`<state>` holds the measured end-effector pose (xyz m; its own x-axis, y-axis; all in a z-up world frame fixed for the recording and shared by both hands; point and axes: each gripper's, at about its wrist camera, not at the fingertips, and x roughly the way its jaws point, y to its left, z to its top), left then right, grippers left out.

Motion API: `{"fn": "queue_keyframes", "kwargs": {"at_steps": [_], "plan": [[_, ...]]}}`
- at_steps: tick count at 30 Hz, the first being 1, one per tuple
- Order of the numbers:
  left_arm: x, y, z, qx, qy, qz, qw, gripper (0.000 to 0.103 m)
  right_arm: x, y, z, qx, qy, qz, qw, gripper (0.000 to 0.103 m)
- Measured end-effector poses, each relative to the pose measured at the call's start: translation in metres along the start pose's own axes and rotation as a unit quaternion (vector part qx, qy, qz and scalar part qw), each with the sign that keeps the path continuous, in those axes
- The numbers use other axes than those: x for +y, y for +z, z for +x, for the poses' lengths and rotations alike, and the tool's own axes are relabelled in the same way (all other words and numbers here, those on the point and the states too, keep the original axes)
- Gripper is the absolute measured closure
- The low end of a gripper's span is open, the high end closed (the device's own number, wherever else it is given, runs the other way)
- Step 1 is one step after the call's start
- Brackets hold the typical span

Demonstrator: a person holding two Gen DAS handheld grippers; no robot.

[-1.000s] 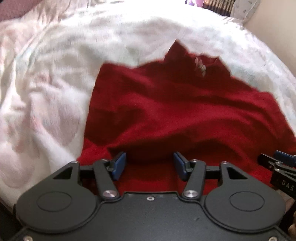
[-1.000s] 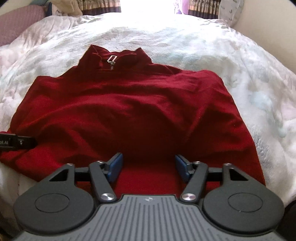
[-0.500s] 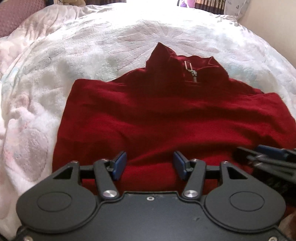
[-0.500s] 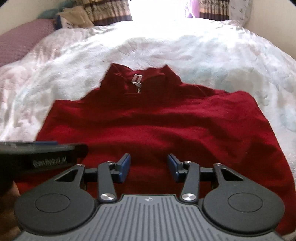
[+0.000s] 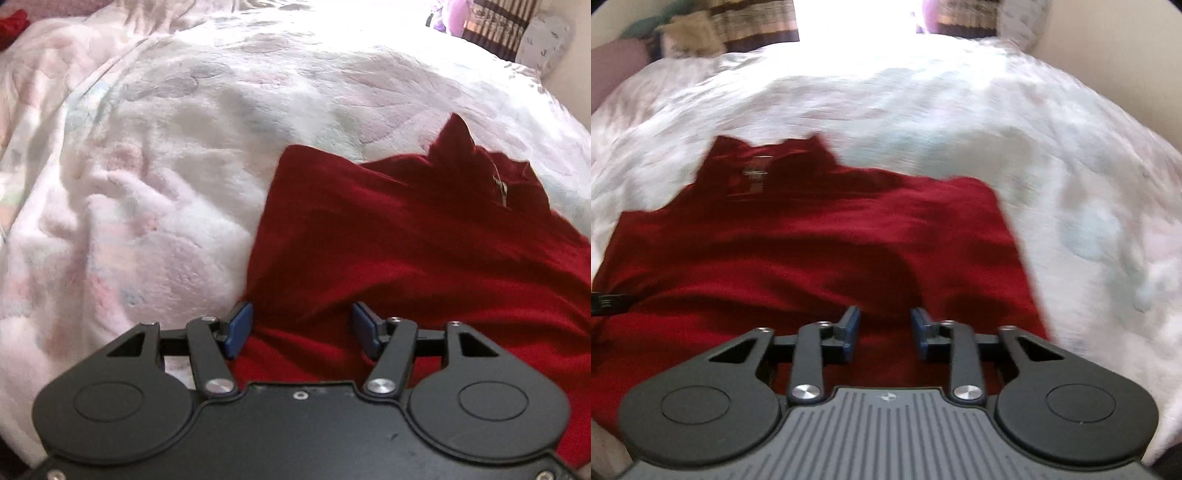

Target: Fold small clothes

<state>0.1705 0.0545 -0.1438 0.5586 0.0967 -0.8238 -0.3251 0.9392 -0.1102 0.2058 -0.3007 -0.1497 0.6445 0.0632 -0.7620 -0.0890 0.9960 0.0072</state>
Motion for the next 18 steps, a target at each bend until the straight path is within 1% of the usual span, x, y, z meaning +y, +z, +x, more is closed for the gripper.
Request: {"fn": "queue_keyframes", "kwargs": {"at_steps": [1, 2, 3, 5, 6, 7, 8, 9, 10, 11, 12, 15, 16, 18], "plan": [[0.000, 0.002, -0.004, -0.002, -0.004, -0.010, 0.9999, 0.049, -0.013, 0.000, 0.000, 0.002, -0.004, 0.006, 1.000, 0.103], [-0.001, 0.004, -0.009, -0.007, -0.001, -0.013, 0.9999, 0.048, -0.024, -0.001, 0.000, 0.003, -0.004, 0.008, 1.000, 0.103], [-0.005, 0.006, -0.012, -0.011, 0.001, -0.006, 0.9999, 0.048, -0.032, -0.001, -0.001, 0.007, 0.008, 0.016, 1.000, 0.103], [-0.017, 0.012, -0.020, -0.021, -0.008, 0.015, 0.9996, 0.048, -0.043, -0.001, -0.007, 0.004, 0.029, 0.045, 0.999, 0.103], [-0.024, 0.013, -0.024, -0.028, -0.012, 0.025, 0.9992, 0.048, -0.041, 0.002, -0.011, -0.004, 0.038, 0.053, 0.998, 0.092], [-0.033, 0.016, -0.026, -0.035, -0.017, 0.037, 0.9986, 0.047, -0.036, 0.004, -0.016, -0.016, 0.039, 0.047, 0.998, 0.081], [-0.041, 0.017, -0.026, -0.039, -0.022, 0.044, 0.9980, 0.047, -0.026, 0.008, -0.022, -0.035, 0.024, 0.033, 0.999, 0.057], [-0.049, 0.019, -0.024, -0.037, -0.029, 0.051, 0.9976, 0.047, -0.014, 0.011, -0.027, -0.056, 0.007, 0.009, 0.998, 0.046], [-0.058, 0.020, -0.021, -0.035, -0.038, 0.058, 0.9970, 0.047, -0.005, 0.014, -0.030, -0.066, 0.002, -0.008, 0.998, 0.046], [-0.067, 0.022, -0.018, -0.034, -0.047, 0.062, 0.9964, 0.047, 0.003, 0.018, -0.029, -0.068, 0.006, -0.017, 0.998, 0.046], [-0.077, 0.025, -0.014, -0.036, -0.053, 0.065, 0.9958, 0.047, 0.009, 0.023, -0.026, -0.063, 0.020, -0.018, 0.998, 0.046], [-0.099, 0.030, 0.000, -0.037, -0.065, 0.064, 0.9952, 0.047, 0.027, 0.037, -0.011, -0.056, 0.077, 0.005, 0.995, 0.046], [-0.104, 0.031, 0.006, -0.034, -0.065, 0.055, 0.9958, 0.047, 0.034, 0.041, -0.006, -0.054, 0.087, 0.005, 0.995, 0.046], [-0.113, 0.028, 0.018, -0.023, -0.062, 0.054, 0.9963, 0.047, 0.049, 0.045, 0.003, -0.055, 0.091, 0.000, 0.994, 0.046]]}}
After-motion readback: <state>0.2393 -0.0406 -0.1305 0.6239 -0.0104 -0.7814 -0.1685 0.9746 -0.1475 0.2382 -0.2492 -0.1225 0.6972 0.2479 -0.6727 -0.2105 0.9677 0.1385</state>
